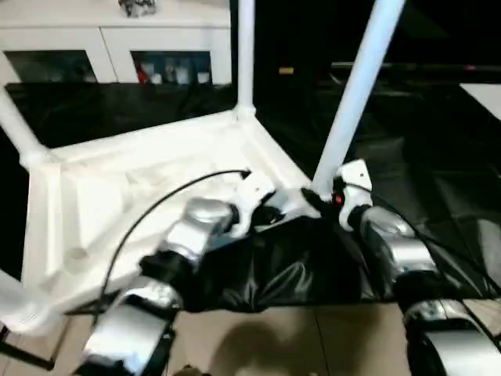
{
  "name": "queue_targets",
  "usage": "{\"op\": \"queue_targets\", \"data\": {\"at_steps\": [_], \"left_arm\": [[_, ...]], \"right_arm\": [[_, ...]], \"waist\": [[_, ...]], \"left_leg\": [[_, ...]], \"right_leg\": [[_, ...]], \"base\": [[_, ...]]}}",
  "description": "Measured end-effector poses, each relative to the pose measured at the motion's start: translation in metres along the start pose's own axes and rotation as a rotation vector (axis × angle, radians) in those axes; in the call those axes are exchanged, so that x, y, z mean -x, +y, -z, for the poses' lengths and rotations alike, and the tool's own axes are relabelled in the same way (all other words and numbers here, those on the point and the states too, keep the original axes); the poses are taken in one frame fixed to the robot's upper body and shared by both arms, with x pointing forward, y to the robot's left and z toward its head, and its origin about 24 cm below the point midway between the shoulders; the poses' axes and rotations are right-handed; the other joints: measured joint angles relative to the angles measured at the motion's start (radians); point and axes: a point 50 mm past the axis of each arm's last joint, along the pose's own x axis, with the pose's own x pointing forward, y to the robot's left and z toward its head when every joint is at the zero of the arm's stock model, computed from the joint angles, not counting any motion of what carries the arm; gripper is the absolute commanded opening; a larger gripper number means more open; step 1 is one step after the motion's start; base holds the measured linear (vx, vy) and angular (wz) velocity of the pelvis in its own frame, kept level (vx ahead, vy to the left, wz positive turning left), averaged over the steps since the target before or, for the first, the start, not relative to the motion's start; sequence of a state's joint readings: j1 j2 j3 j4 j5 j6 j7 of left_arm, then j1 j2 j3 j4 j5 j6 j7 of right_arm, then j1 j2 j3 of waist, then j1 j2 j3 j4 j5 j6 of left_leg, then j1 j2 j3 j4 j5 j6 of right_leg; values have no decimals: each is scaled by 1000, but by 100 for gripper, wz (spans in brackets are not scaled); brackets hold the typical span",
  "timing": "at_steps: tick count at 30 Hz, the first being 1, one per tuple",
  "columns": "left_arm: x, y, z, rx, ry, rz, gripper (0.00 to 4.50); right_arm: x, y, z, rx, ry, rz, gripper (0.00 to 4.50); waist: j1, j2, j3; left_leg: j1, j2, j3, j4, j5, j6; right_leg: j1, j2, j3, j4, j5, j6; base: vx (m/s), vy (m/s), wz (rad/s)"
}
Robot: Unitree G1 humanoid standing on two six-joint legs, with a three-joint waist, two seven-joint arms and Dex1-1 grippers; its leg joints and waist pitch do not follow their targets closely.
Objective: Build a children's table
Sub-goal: Rotate leg to tighten
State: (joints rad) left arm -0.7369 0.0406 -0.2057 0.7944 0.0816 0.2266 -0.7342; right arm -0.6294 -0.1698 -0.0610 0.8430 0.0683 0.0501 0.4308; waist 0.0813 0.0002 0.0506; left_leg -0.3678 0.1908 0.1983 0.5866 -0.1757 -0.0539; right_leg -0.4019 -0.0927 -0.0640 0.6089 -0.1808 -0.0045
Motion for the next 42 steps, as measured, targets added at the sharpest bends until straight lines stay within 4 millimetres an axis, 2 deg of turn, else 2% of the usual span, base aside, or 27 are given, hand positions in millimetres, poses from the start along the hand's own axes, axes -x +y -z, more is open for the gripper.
{"op": "queue_targets", "data": {"at_steps": [3, 9, 10, 17, 25, 30, 35, 37, 40, 42], "left_arm": [[-6, -2, -4, -3, -6, -36, 0], [-4, -1, -3, -19, -10, -21, 0], [-3, -1, -2, -22, -11, -10, 0], [8, 2, 4, -53, -13, 36, 0], [24, 3, 12, -73, -7, 159, 0], [35, -2, 17, -98, -2, 292, 0], [42, 0, 19, -100, 10, 342, 0], [44, 0, 20, -99, 15, 360, 0], [48, 0, 22, -96, 21, 384, 0], [49, 1, 22, -95, 24, 391, 0]], "right_arm": [[-6, 2, -3, -30, -9, 73, 265], [-7, 4, -1, -16, -28, 63, 265], [-6, 4, -1, -14, -32, 51, 321], [5, 1, 3, 9, -46, -117, 383], [32, -11, 8, 159, 14, -369, 383], [43, -10, 10, 207, 53, -526, 383], [50, -9, 10, 229, 79, -611, 383], [52, -9, 9, 239, 92, -641, 359], [55, -9, 10, 246, 109, -676, 349], [56, -8, 9, 246, 110, -685, 315]], "waist": [[5, 0, 0], [5, 0, 0], [4, 1, 0], [0, 3, -1], [8, 3, -1], [14, 5, 0], [15, 5, 1], [17, 5, 1], [20, 5, 1], [19, 4, 1]], "left_leg": [[-1, 0, 0, -2, 0, 0], [0, 0, 0, -3, 0, 0], [0, 0, 0, -3, 0, 0], [1, 1, 0, -6, 0, 0], [0, 1, 0, -5, 0, 0], [-1, 1, 0, -5, 0, 0], [-1, 1, 0, -4, 0, 0], [-1, 1, 0, -4, 0, 0], [-1, 1, 0, -4, 0, 0], [-1, 1, 0, -4, 0, 0]], "right_leg": [[-1, 0, -1, 0, -1, 1], [-1, 0, -1, 0, -1, 1], [-1, 0, -1, 0, -1, 1], [-1, 1, -1, 0, -1, 2], [-1, 1, -1, -1, -1, 2], [-1, 1, -1, -1, -2, 2], [-1, 0, -1, 0, -2, 2], [-1, 0, -1, 0, -2, 2], [-1, 0, -1, 0, -2, 3], [-1, 0, -1, 0, -2, 3]], "base": [[0, 0, 0], [0, 0, 0], [0, 0, 0], [0, 0, 0], [0, 0, 0], [0, 0, 0], [0, 0, 0], [0, 0, 0], [0, 0, 0], [0, 0, 0]]}}
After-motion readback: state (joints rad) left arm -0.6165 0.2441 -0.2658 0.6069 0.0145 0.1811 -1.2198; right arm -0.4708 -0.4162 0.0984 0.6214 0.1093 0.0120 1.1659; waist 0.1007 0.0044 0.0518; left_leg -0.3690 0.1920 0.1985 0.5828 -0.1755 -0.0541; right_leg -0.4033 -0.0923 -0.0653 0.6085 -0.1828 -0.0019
